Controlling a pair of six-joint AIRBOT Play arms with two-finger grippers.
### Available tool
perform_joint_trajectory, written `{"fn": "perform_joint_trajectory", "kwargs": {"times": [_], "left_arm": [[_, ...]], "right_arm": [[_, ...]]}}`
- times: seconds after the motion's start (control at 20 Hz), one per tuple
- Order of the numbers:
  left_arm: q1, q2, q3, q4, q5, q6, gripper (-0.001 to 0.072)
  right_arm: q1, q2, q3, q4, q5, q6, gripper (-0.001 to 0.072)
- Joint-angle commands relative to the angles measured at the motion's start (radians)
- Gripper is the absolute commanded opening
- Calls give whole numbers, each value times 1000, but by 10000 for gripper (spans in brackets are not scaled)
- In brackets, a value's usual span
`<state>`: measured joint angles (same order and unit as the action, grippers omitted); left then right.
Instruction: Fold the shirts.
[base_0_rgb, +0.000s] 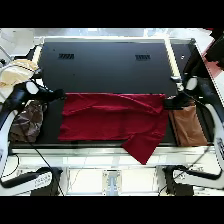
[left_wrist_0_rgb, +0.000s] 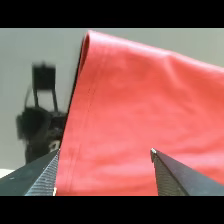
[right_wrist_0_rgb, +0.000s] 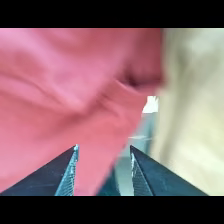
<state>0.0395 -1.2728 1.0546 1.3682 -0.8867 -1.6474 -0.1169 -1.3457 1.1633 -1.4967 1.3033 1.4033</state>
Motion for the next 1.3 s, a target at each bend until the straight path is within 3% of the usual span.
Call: {"fn": "perform_joint_trajectory", "kwargs": {"times": [0.0,0.15,0.25,0.35,0.8,1.1,1.15,1.2,1.25], "left_arm": [[9,172,-52,50,-23,1,641],[11,270,-155,45,11,-34,641],[11,274,-170,42,3,-90,641],[10,275,-170,-4,2,-93,641],[10,275,-170,-23,0,-93,641],[10,275,-170,-23,-4,-93,641],[10,275,-170,-23,-8,-93,641],[10,275,-170,-23,-11,-93,641],[10,275,-170,-23,-12,-93,641]], "right_arm": [[-97,222,-98,13,65,12,391],[-150,372,-385,164,15,37,391],[-150,380,-534,264,45,34,391],[-150,377,-632,285,79,11,392],[-150,370,-772,413,-40,8,390],[-117,266,-801,466,-95,-11,383],[-108,259,-801,478,-104,-11,319],[-99,259,-800,492,-115,-21,131],[-95,261,-800,520,-122,-45,23]]}}
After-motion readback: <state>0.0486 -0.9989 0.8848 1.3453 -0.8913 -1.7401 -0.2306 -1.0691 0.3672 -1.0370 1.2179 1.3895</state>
